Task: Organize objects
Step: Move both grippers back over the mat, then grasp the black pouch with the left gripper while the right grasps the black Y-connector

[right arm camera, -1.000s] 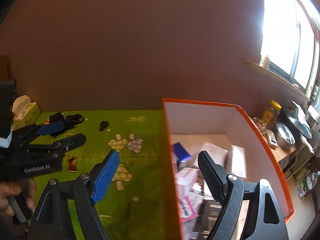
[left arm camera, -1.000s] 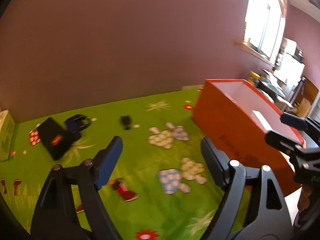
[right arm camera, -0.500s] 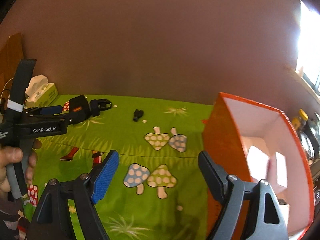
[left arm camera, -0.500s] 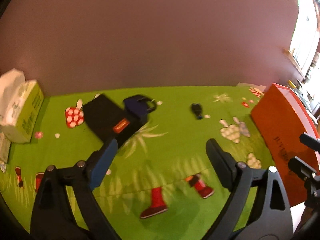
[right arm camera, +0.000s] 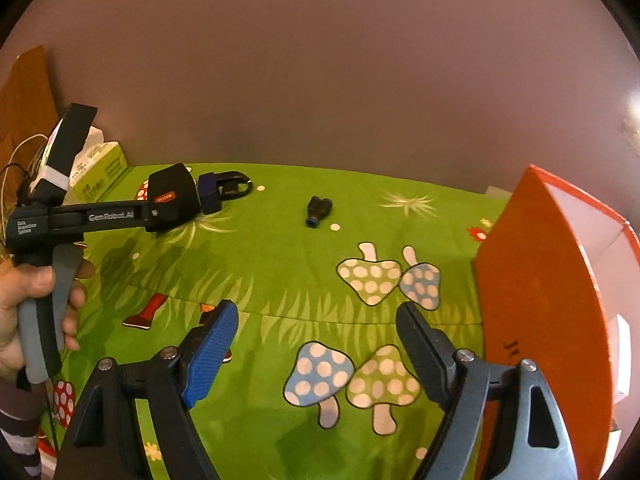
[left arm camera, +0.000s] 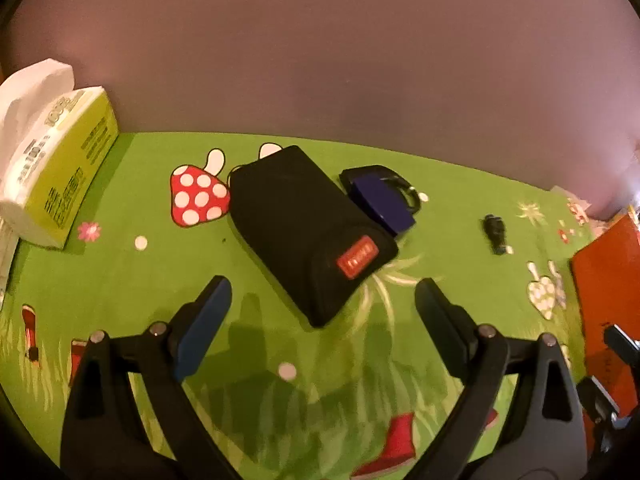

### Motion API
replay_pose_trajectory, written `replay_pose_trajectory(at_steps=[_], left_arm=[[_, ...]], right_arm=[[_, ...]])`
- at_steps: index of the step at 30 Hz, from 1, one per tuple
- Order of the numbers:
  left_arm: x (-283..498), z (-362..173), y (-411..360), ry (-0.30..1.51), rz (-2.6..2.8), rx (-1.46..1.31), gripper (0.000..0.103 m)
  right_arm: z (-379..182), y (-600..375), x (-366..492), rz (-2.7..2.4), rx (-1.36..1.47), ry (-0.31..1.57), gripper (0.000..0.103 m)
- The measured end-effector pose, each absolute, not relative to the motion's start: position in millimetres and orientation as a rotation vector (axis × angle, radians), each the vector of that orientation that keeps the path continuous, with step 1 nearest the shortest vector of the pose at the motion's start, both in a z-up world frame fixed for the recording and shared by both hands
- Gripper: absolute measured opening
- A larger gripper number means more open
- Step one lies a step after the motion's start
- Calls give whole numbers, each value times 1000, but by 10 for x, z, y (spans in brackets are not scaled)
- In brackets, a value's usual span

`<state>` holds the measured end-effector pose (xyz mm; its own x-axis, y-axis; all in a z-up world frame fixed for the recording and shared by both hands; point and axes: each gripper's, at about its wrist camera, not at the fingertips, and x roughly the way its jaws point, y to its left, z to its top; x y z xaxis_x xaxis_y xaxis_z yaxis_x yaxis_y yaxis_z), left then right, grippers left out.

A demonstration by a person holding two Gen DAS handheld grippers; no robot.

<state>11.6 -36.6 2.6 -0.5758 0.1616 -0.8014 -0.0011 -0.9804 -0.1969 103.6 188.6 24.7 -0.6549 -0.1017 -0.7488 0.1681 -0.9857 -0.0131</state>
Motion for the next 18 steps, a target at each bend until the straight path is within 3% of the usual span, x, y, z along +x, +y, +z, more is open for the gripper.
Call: replay_pose_trajectory(at_steps=[4, 18], left_arm=[[27, -49, -442, -182, 2756, -1423, 95], [244, -21, -833, -295, 2785, -1446, 100]], right_arm=[[205, 1872, 973, -2722, 1234, 117, 82], [134, 1765, 467, -2738, 1235, 35, 82]])
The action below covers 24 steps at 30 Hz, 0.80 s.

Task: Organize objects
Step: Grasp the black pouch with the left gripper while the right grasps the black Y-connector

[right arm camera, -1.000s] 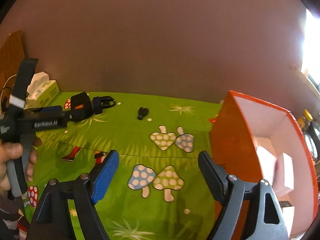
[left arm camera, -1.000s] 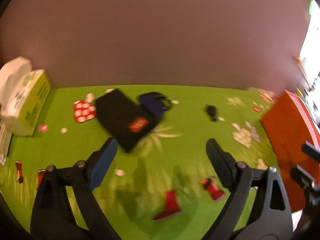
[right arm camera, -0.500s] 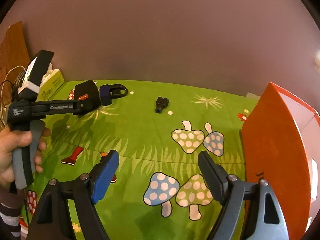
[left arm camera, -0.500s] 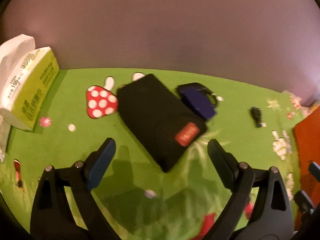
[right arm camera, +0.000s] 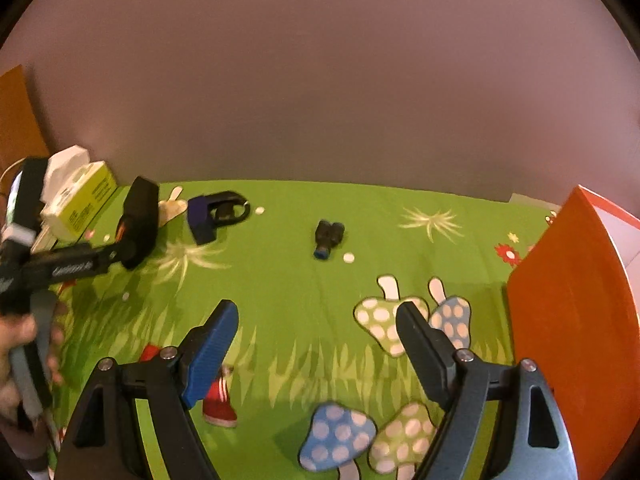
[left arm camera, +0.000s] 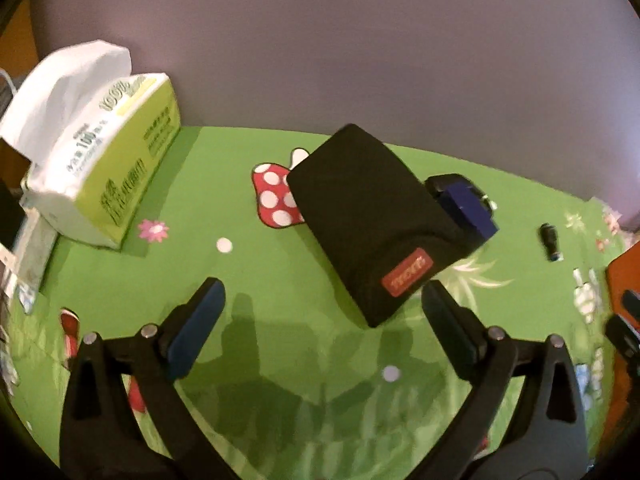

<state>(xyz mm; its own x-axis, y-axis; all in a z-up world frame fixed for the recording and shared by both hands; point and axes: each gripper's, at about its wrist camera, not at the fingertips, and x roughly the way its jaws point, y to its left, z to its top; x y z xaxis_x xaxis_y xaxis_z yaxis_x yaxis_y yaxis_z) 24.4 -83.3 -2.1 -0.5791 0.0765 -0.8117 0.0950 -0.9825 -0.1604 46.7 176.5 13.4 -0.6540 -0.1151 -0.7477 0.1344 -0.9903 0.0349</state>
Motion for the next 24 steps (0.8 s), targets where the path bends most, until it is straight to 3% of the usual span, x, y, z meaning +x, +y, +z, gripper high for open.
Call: replay_pose_trajectory(at_steps=[13, 21, 24], left_arm=[[-111, 53, -910, 716, -2579, 1391, 100], [-283, -106, -677, 551, -2513, 1366, 99], [-251, -97, -553, 455, -2600, 1330, 83]], right_arm=[[-54, 1712, -64, -2797, 1271, 41, 82], [-155, 1664, -211, -2805, 1268, 74, 82], [-201, 1742, -277, -2805, 1283, 23, 80]])
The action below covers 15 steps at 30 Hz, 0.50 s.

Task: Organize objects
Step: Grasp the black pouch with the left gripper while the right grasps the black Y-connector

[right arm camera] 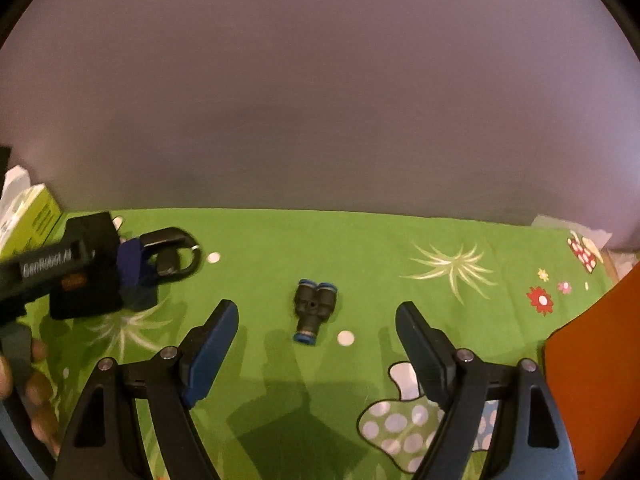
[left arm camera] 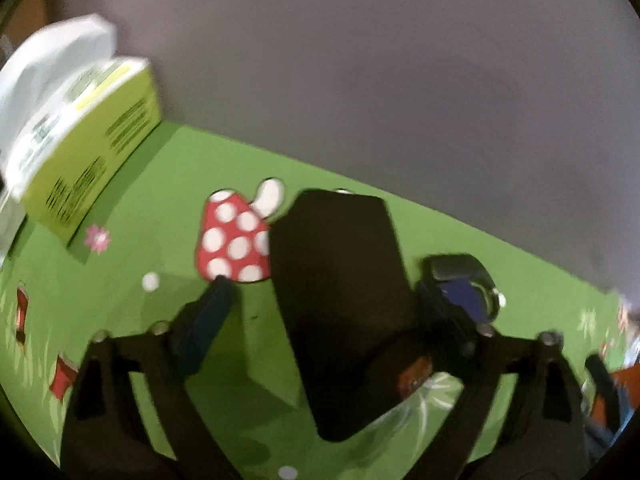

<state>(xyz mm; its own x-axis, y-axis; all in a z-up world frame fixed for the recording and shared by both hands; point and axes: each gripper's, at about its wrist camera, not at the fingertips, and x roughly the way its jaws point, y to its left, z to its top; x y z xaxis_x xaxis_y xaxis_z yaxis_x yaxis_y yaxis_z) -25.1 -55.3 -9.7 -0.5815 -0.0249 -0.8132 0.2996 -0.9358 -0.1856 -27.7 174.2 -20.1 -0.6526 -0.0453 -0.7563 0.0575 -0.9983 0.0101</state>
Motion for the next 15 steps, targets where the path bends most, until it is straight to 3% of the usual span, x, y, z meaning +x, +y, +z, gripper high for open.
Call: replay_pose_trajectory(at_steps=[2, 5, 6, 7, 9, 11, 15], left_arm=[[-213, -65, -491, 436, -2656, 1328, 66], [-143, -31, -437, 377, -2683, 1306, 64], [-127, -26, -451, 386, -2689, 1309, 63], [-111, -18, -482, 410, -2696, 1314, 62], [-75, -8, -541, 454, -2707, 1322, 60], [-37, 2, -588, 490, -2710, 1325, 59], [9, 43, -685, 524, -2701, 1308, 57]], right_arm=[[-243, 1773, -319, -2799, 1301, 10, 79], [-322, 1755, -369, -2772, 1334, 36, 71], [-352, 1748, -383, -2761, 1346, 45, 61], [-364, 1741, -380, -2767, 1336, 65, 60], [-365, 1747, -374, -2756, 1326, 68, 38], [-371, 1773, -363, -2758, 1319, 66, 26], [-387, 1815, -335, -2748, 1311, 46, 26]])
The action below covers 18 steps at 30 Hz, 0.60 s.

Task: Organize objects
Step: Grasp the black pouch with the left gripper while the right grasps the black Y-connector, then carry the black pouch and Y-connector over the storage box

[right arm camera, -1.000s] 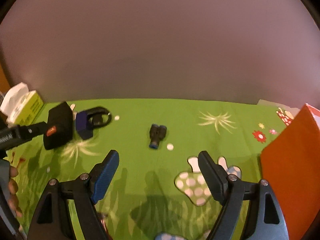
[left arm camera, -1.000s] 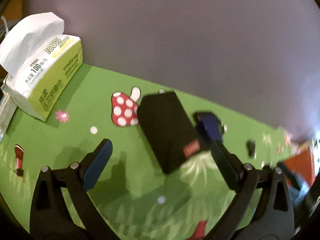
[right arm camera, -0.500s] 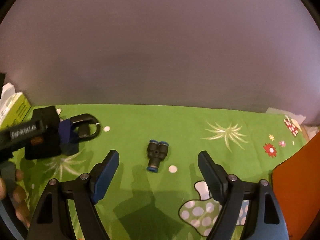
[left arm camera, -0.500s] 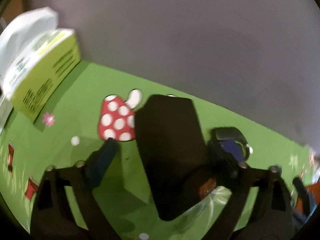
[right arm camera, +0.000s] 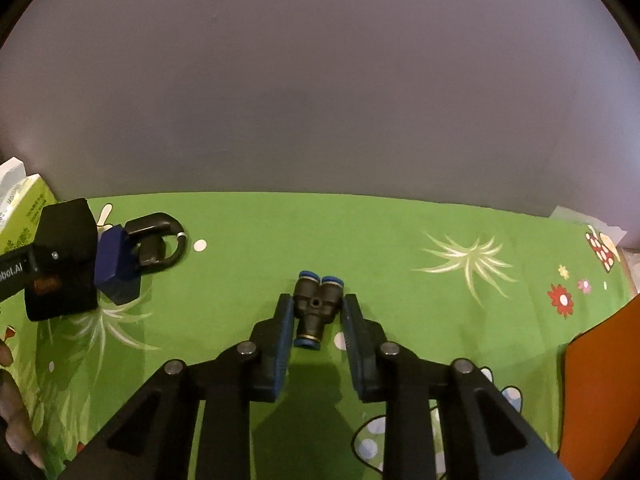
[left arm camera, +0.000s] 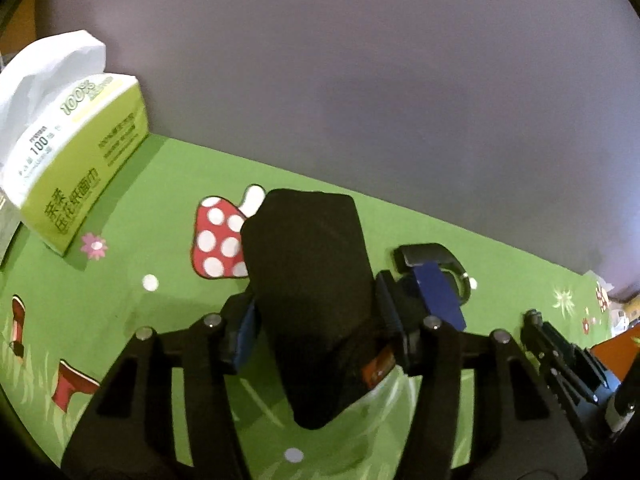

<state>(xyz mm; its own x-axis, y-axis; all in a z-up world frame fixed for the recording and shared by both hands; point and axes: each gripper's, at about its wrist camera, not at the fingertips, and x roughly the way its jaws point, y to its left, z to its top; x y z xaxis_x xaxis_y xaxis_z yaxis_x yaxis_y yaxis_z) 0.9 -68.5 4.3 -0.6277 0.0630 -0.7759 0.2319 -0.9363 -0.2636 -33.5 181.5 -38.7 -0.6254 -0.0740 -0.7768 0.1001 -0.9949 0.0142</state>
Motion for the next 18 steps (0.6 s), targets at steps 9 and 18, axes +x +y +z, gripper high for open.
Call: replay_pose_trajectory(at_steps=[9, 18], left_arm=[[6, -10, -641, 520, -2666, 1336, 70], [16, -42, -466, 354, -2614, 1347, 87]], right_arm=[[-401, 1898, -245, -2741, 1309, 22, 26], [-344, 1946, -125, -2760, 1279, 34, 26]])
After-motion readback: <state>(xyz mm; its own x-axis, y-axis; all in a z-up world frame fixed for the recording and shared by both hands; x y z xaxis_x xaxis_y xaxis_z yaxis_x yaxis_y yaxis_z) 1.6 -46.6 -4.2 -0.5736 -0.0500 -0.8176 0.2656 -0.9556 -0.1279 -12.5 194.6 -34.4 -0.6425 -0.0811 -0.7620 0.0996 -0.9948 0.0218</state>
